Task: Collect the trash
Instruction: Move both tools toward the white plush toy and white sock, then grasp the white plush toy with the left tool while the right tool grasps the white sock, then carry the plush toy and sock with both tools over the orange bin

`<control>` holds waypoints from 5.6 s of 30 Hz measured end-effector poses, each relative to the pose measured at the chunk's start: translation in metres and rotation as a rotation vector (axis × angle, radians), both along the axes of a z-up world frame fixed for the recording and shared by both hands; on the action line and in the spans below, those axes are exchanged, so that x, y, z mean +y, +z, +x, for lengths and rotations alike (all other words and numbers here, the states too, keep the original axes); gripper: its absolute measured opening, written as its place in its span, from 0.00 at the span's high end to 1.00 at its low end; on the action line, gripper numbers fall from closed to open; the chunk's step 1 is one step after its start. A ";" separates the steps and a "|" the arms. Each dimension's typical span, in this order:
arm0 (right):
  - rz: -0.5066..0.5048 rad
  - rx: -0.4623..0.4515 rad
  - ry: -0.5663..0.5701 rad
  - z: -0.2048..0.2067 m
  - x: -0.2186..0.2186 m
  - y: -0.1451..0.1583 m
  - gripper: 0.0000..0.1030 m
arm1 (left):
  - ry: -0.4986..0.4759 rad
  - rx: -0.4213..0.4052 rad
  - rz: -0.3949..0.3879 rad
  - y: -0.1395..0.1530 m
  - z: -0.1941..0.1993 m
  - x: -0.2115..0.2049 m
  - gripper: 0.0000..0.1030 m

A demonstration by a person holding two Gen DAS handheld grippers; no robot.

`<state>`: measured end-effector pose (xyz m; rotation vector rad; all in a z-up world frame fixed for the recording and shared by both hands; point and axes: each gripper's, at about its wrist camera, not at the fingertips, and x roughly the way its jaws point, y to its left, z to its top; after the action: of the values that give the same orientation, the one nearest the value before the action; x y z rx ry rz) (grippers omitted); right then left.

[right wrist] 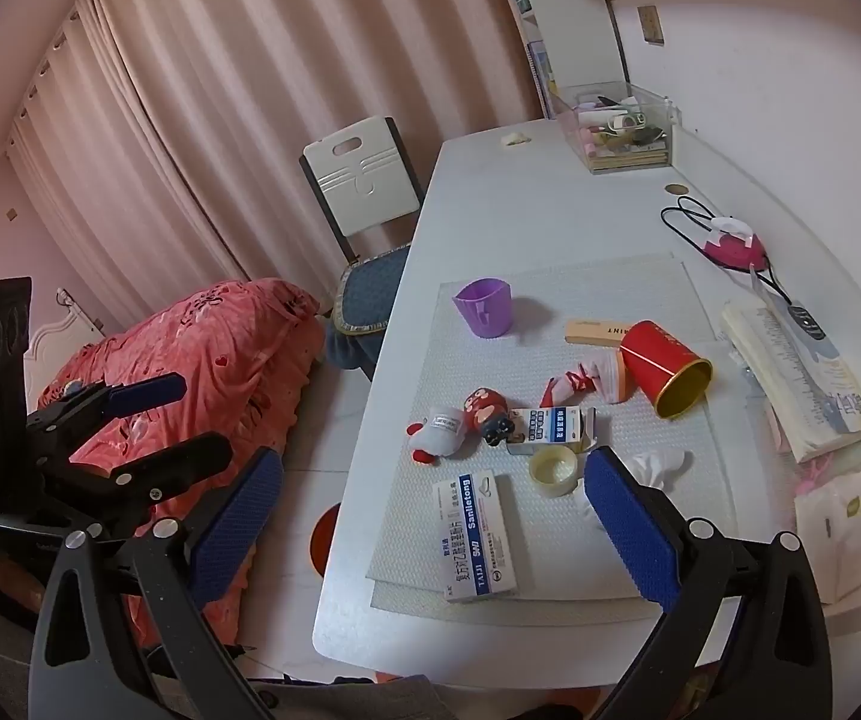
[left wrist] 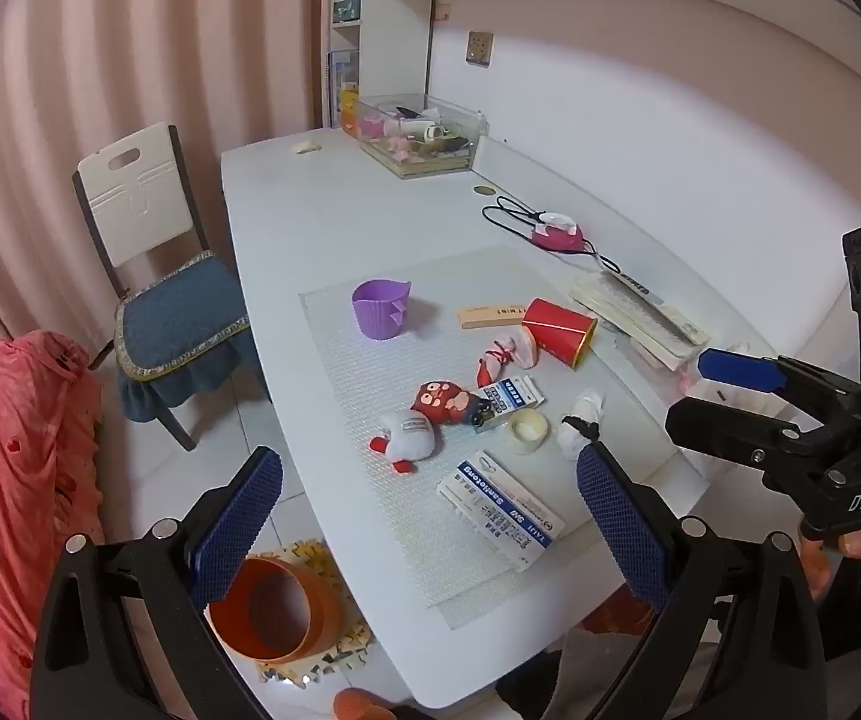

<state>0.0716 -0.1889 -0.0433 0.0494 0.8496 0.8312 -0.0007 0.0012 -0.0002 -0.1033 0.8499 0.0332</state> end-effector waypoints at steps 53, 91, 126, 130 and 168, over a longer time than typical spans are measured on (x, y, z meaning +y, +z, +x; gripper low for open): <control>-0.024 0.068 -0.042 0.010 -0.010 -0.019 0.04 | -0.039 0.091 -0.028 -0.028 0.012 0.002 0.06; -0.203 0.194 -0.092 0.095 0.002 -0.145 0.14 | -0.189 0.324 -0.099 -0.156 0.124 0.039 0.29; -0.188 0.194 -0.051 0.091 -0.013 -0.147 0.61 | -0.243 0.319 -0.115 -0.156 0.113 0.030 0.59; -0.151 0.185 0.009 0.075 -0.006 -0.123 0.61 | -0.247 0.283 -0.129 -0.130 0.090 0.026 0.59; -0.153 0.198 0.733 -0.071 0.347 -0.134 0.61 | 0.273 0.211 -0.185 -0.130 -0.102 0.232 0.59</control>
<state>0.0010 0.1584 -0.1771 -0.3386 1.1361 1.4581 -0.1027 0.2330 -0.1304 -0.3946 1.0441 0.2252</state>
